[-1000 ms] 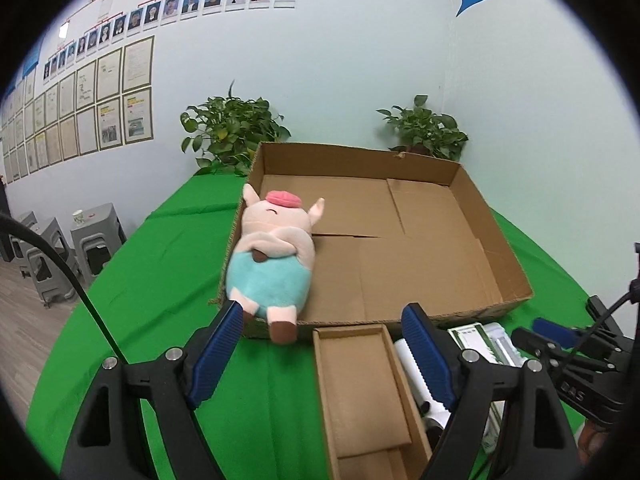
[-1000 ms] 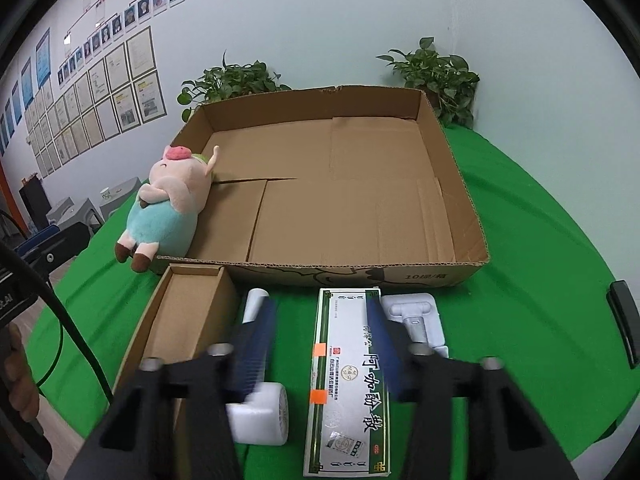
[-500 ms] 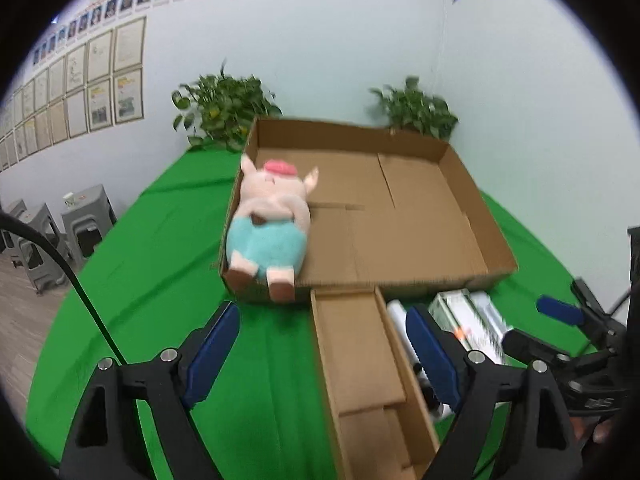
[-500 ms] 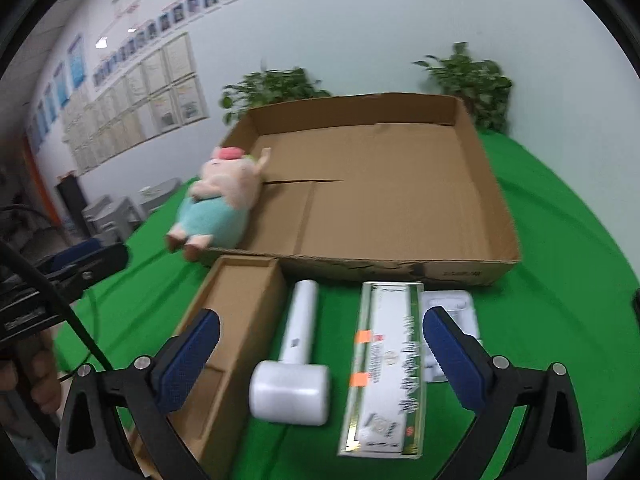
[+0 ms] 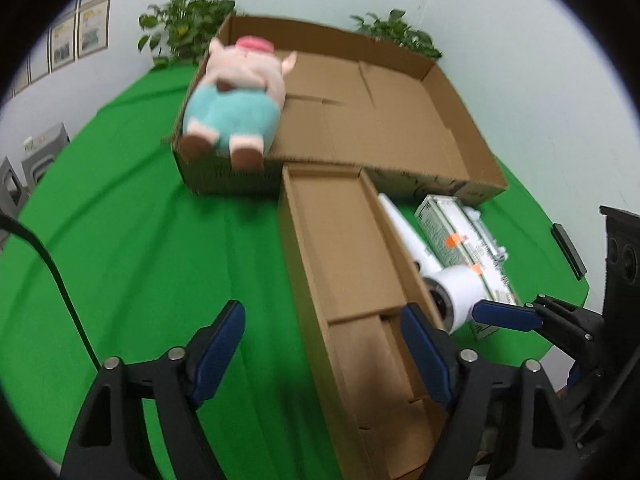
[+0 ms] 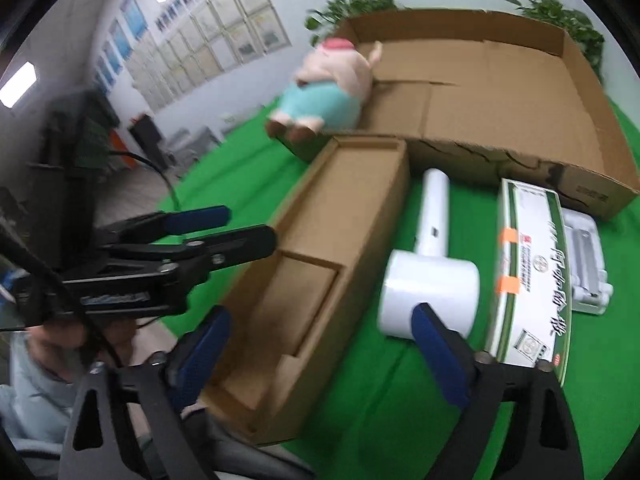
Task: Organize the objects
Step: 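Grasp the narrow cardboard tray with the left tool and lift it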
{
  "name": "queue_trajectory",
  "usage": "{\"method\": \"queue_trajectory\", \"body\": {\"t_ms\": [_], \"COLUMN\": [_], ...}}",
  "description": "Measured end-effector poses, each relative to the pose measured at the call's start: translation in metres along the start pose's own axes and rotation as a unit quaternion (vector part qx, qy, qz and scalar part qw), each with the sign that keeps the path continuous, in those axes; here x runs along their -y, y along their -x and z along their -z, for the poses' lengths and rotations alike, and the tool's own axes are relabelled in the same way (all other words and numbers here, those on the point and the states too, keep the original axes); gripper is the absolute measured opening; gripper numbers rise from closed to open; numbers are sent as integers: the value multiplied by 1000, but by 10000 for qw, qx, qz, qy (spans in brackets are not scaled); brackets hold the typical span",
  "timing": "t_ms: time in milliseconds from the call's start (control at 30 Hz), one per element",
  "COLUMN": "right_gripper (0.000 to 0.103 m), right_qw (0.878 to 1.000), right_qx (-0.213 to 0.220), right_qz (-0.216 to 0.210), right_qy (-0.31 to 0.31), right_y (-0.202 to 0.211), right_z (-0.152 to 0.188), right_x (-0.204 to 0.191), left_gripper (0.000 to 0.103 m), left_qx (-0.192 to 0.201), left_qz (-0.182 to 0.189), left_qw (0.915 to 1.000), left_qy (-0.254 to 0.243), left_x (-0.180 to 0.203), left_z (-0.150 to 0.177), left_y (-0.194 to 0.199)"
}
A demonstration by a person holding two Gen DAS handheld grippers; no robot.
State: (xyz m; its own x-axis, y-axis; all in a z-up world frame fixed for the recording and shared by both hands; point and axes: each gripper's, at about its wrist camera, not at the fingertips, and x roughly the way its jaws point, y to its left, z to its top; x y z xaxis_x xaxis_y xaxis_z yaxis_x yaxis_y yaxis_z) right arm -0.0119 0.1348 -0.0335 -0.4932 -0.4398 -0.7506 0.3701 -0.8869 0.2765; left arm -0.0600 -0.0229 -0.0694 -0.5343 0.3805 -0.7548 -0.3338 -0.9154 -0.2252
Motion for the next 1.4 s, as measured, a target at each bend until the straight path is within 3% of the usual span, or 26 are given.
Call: {"method": "queue_trajectory", "body": {"t_ms": [133, 200, 300, 400, 633, 767, 1133, 1233, 1400], "right_gripper": [58, 51, 36, 27, 26, 34, 27, 26, 24], "right_qw": [9993, 9983, 9975, 9975, 9972, 9965, 9963, 9966, 9937], "right_qx": [-60, -118, -207, -277, -394, -573, -428, -201, 691], "right_qz": [372, 519, 636, 625, 600, 571, 741, 800, 880], "right_qy": [73, 220, 239, 194, 206, 203, 36, 64, 66], "right_y": [-5, -10, -15, -18, -12, -21, -26, -16, 28], "right_z": [2, 3, 5, 6, 13, 20, 16, 14, -6], "right_x": [-7, -17, -23, -25, -35, -39, -36, -39, -44], "left_gripper": [49, 32, 25, 18, 17, 18, 18, 18, 18], "left_qx": [-211, -261, -344, -361, -534, -562, -517, -237, 571], "left_qz": [-23, -87, -74, 29, -179, -167, -195, -267, -381], "left_qw": [9998, 9996, 9993, 9993, 9983, 9983, 9982, 9992, 9976], "left_qy": [-62, -72, -86, -72, -136, 11, 245, 182, -110], "left_x": [2, 4, 6, 9, 17, 14, 12, 18, 40], "left_z": [7, 12, 17, 19, 32, 36, 37, 31, -2], "left_y": [-9, -11, -14, -14, -4, -3, -3, 13, 53]}}
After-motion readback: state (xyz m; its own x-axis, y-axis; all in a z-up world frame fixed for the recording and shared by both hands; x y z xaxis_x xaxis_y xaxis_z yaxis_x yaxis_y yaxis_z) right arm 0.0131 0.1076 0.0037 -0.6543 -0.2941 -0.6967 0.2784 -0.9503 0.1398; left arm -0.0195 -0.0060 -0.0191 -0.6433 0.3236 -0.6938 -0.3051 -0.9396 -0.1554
